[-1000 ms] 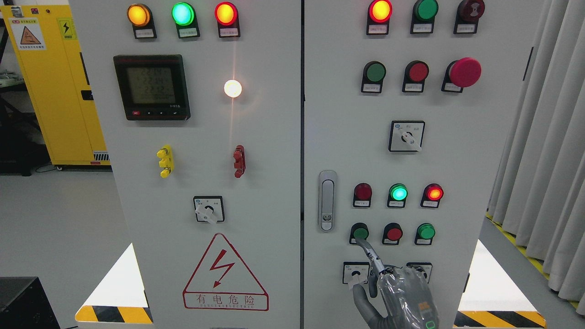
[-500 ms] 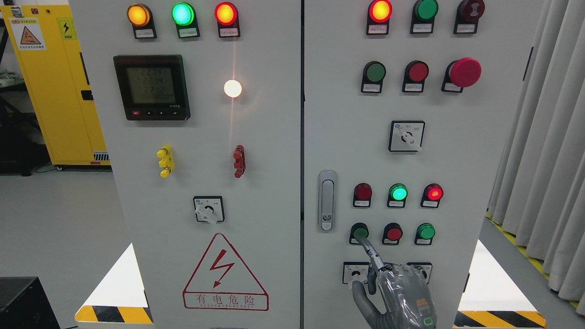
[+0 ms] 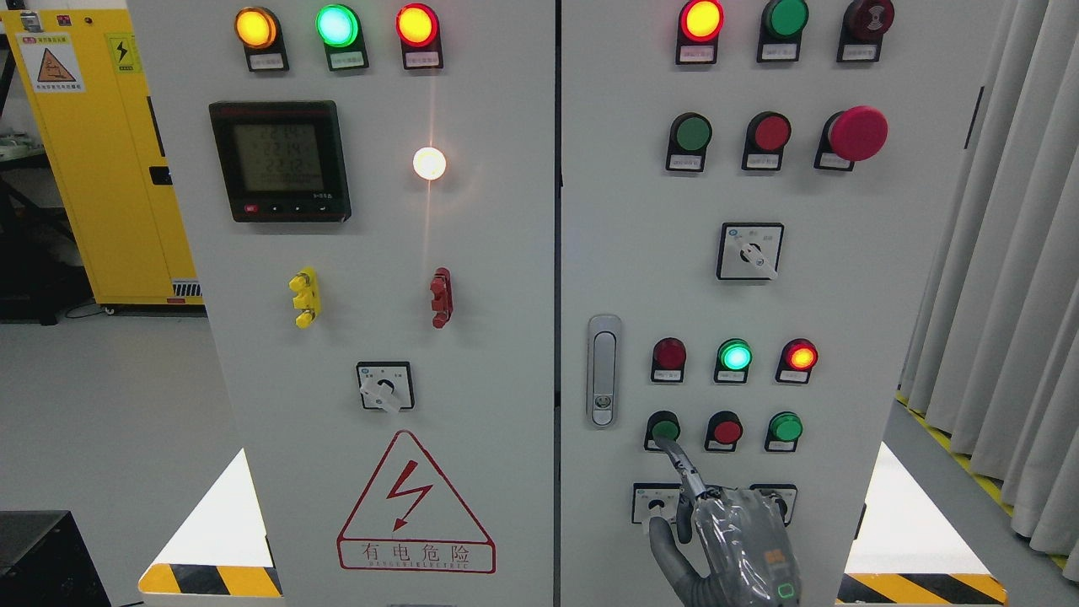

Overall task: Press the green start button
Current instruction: 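Press the green push button inward with the right hand's fingertip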

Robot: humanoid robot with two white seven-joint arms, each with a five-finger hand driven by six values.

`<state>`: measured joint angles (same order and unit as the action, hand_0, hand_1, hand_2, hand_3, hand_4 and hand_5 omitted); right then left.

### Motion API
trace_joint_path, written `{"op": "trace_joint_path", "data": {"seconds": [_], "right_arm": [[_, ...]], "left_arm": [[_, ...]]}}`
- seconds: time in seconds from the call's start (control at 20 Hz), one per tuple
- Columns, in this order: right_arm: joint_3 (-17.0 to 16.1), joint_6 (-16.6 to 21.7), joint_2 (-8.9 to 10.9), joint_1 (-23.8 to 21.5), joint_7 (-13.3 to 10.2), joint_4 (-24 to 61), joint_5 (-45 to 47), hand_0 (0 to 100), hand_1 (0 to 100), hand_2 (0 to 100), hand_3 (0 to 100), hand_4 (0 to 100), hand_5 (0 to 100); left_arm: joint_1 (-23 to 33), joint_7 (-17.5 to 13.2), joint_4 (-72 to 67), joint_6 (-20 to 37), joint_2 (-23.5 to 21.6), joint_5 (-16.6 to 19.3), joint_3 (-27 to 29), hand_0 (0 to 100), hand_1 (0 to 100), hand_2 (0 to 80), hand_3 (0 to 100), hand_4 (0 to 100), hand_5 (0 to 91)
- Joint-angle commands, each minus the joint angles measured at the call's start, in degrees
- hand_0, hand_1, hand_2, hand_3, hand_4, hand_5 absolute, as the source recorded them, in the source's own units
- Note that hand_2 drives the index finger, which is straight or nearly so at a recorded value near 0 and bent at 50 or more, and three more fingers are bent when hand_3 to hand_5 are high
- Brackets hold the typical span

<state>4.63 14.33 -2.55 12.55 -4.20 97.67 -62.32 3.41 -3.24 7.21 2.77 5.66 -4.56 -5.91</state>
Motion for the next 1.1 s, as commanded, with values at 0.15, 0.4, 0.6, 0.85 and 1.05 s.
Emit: {"op": "trace_joint_path", "data": {"seconds": [0.15, 0.4, 0.6, 0.85, 1.05], "right_arm": [[-0.2, 0.0, 0.00, 0.5, 0.2, -2.0, 1.5, 67, 88, 0, 89, 93, 100], [-0.4, 0.0, 0.00, 0.9, 0.2, -2.0, 1.5, 67, 88, 0, 89, 93, 100], [-0.5, -0.1, -0.09, 1.3, 0.2, -2.0, 1.6, 68, 88, 0, 89, 93, 100], [-0.6, -0.2, -0.09, 1.3, 0.2, -2.0, 2.5, 68, 88, 0, 89, 93, 100], [-0.6, -1.2, 0.00, 1.4, 0.3, -2.2, 2.7, 69, 88, 0, 89, 93, 100]], "left_arm": [[0.0, -0.1, 0.0, 0.0, 0.0, 0.0, 0.0, 12, 56, 0.0, 0, 0, 0.0], [-0.1, -0.2, 0.0, 0.0, 0.0, 0.1, 0.0, 12, 56, 0.0, 0, 0, 0.0], [0.0, -0.2, 0.0, 0.0, 0.0, 0.0, 0.0, 12, 56, 0.0, 0, 0, 0.0], [0.0, -0.2, 0.0, 0.0, 0.0, 0.1, 0.0, 12, 56, 0.0, 0, 0, 0.0], [0.0, -0.2, 0.0, 0.0, 0.0, 0.0, 0.0, 12, 56, 0.0, 0, 0, 0.0]]}}
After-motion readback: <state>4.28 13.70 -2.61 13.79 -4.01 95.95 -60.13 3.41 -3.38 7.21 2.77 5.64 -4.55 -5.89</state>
